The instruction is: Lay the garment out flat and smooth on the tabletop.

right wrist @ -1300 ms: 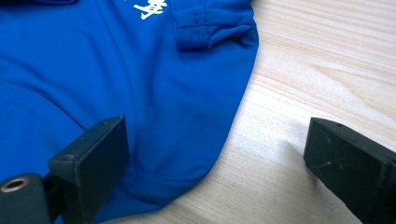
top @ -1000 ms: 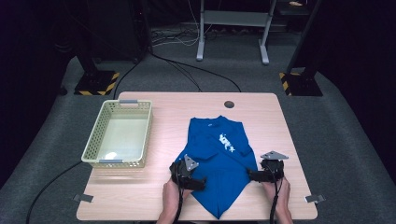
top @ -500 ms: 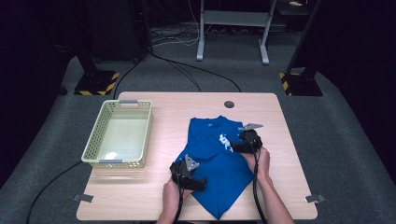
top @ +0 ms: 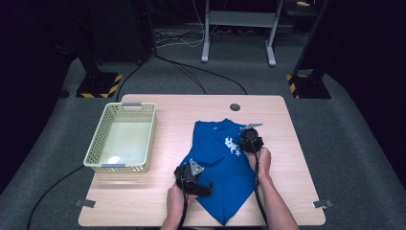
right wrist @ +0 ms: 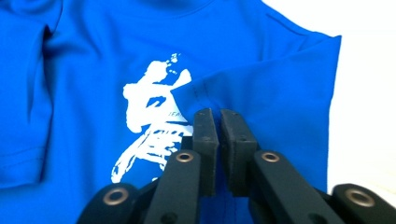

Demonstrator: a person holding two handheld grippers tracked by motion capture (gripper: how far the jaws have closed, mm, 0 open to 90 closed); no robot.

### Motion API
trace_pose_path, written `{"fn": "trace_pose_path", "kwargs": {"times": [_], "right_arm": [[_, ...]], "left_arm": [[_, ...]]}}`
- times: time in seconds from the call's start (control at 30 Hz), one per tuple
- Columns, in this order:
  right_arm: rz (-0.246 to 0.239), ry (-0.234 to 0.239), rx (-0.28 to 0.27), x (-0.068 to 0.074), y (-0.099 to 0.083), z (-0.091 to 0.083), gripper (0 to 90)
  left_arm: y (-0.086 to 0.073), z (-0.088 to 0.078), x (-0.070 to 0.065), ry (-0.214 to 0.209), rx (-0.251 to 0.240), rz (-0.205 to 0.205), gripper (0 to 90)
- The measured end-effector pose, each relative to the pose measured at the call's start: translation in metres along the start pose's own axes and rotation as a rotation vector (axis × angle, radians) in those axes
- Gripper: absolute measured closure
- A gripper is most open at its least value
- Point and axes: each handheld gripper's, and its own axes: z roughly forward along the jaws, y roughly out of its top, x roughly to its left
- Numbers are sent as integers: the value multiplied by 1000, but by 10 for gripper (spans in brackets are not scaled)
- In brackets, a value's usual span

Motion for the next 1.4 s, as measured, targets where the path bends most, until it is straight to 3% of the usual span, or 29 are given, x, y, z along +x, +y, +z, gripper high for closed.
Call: {"fn": "trace_pose_path", "kwargs": {"times": [0.3,0.5,1.03,1.4], "right_arm": [[-4,-13,-59,-7,2,-17,870],[35,-31,-100,-22,2,-30,870],[152,-93,-119,-63,-9,-40,872],[202,-158,-119,-85,-21,-44,872]], "left_arm": [[0,0,0,-1,0,0,22],[0,0,0,0,0,0,22],[0,0,0,0,1,1,22],[0,0,0,0,1,0,22]]}}
